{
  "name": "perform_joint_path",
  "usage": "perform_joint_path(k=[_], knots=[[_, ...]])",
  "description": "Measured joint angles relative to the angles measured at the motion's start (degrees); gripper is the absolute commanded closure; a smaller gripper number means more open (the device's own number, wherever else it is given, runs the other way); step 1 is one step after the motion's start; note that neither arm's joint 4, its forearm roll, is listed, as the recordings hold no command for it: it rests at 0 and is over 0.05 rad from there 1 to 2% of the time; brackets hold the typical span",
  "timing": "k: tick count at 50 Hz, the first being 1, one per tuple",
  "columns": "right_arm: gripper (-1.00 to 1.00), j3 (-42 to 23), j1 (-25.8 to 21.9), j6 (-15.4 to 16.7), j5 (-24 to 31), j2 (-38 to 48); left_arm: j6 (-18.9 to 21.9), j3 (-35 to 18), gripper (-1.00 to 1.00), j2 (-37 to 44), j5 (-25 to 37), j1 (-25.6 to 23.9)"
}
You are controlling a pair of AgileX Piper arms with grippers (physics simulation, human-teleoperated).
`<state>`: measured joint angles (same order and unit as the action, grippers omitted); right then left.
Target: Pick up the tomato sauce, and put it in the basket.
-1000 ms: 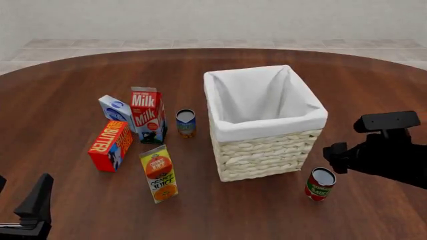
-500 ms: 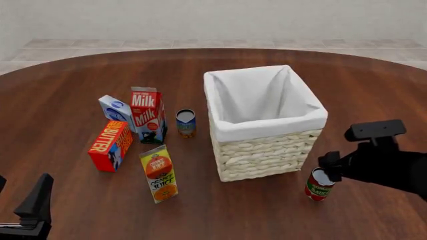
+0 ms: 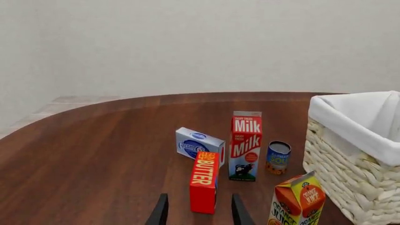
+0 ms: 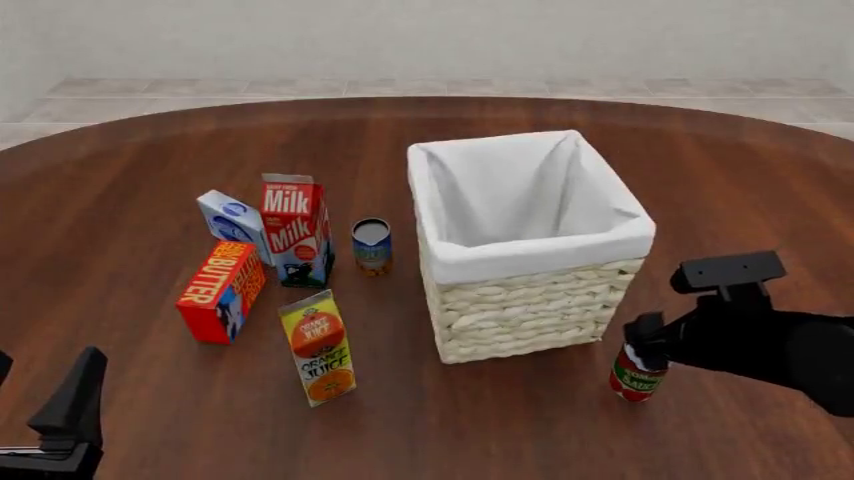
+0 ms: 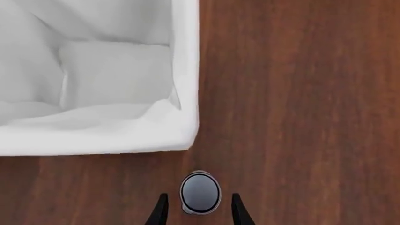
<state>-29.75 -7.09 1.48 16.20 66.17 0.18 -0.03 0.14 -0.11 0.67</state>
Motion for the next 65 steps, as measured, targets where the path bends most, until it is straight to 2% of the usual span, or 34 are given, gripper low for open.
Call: perform_joint_path(k=[65], knots=[[-1.00,3.76,0.49,0.14,-9.90,10.49,0.02,-0.03,-1.00,0.05,-0.02,-0.02]])
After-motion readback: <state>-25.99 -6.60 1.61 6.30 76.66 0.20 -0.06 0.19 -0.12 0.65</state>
